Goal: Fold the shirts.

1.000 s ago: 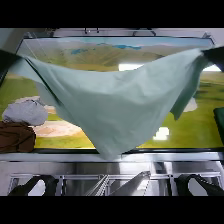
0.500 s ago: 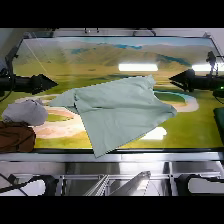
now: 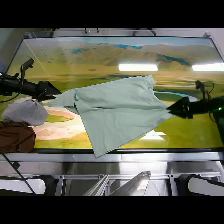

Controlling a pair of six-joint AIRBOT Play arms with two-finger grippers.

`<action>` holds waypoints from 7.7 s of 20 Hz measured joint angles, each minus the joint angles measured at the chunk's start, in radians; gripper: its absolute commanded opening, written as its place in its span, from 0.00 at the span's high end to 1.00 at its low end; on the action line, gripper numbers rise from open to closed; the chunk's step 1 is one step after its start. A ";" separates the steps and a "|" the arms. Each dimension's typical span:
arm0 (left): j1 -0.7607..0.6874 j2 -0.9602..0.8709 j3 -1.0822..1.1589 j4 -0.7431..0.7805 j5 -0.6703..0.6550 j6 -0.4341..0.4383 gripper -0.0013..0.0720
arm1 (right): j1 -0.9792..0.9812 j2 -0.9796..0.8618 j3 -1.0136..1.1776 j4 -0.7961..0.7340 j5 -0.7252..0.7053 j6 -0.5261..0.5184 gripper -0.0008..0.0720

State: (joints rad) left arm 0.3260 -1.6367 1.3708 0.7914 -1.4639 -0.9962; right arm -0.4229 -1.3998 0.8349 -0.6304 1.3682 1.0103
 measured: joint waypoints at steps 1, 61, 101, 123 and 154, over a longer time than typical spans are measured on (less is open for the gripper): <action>0.000 -0.016 0.002 0.023 0.009 -0.013 0.02 | 0.008 0.032 -0.067 -0.004 -0.003 0.004 0.40; -0.294 -0.307 0.718 0.069 0.093 0.050 0.21 | 0.019 0.187 -0.132 0.500 -0.520 -0.221 0.46; -0.642 0.169 -0.634 0.025 0.273 -0.450 0.64 | -0.234 -0.233 0.474 -0.106 -0.162 -0.046 0.33; -0.240 0.161 -0.323 0.186 0.133 -0.383 0.95 | -0.123 -0.443 0.455 -0.218 0.092 -0.090 0.48; -0.085 0.274 -0.229 0.021 -0.044 -0.210 0.95 | -0.074 -0.180 0.369 0.106 0.182 -0.105 0.96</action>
State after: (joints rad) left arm 0.2409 -1.3632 1.1416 0.8120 -1.5078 -1.2060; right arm -0.4969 -1.5795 1.2034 -0.5243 1.5497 0.9054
